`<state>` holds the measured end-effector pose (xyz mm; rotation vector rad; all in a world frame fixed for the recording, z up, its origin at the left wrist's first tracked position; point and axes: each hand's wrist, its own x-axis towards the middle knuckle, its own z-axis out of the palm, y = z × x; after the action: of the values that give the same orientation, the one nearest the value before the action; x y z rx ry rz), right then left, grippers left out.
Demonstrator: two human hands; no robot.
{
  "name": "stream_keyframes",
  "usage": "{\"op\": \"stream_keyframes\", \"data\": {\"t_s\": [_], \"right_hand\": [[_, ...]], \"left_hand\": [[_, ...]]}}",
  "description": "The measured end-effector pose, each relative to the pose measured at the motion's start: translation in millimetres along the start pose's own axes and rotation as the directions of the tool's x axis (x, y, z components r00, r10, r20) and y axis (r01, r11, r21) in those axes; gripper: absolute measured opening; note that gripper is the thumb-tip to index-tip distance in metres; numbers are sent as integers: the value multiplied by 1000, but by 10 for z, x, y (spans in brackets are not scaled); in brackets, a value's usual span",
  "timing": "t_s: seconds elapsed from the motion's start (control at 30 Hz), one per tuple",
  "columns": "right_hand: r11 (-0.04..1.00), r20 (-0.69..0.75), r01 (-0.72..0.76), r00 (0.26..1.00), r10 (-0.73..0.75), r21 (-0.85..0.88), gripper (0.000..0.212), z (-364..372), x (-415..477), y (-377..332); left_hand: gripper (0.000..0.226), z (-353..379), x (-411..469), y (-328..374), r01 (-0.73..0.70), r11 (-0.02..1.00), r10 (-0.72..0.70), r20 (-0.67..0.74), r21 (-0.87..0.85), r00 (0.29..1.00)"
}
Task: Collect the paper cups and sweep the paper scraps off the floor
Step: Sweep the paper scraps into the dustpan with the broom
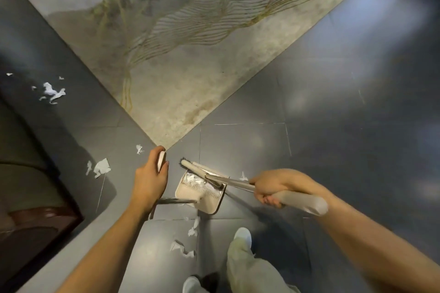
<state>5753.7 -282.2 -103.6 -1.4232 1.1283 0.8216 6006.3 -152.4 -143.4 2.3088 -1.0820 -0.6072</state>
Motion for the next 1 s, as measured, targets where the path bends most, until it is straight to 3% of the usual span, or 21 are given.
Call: {"op": "stream_keyframes", "data": {"t_s": [0.13, 0.4, 0.53, 0.83, 1.0], "right_hand": [[987, 32, -91, 996, 88, 133, 69, 181, -415, 104], [893, -131, -79, 980, 152, 443, 58, 1041, -869, 505], [847, -175, -115, 956, 237, 518, 56, 1430, -847, 698], [884, -295, -142, 909, 295, 445, 42, 1547, -393, 1056], [931, -246, -180, 933, 264, 316, 28, 1456, -171, 1023]], "left_hand": [[30, -101, -227, -152, -48, 999, 48, 55, 6, 997], [26, -352, -964, -501, -248, 965, 259, 173, -79, 950], [28, -402, -1209, -532, -310, 948, 317, 198, -70, 927], [37, -1, -1091, -157, -406, 910, 367, 283, 89, 886], [35, 281, -790, 154, -399, 911, 363, 259, 104, 895]]}}
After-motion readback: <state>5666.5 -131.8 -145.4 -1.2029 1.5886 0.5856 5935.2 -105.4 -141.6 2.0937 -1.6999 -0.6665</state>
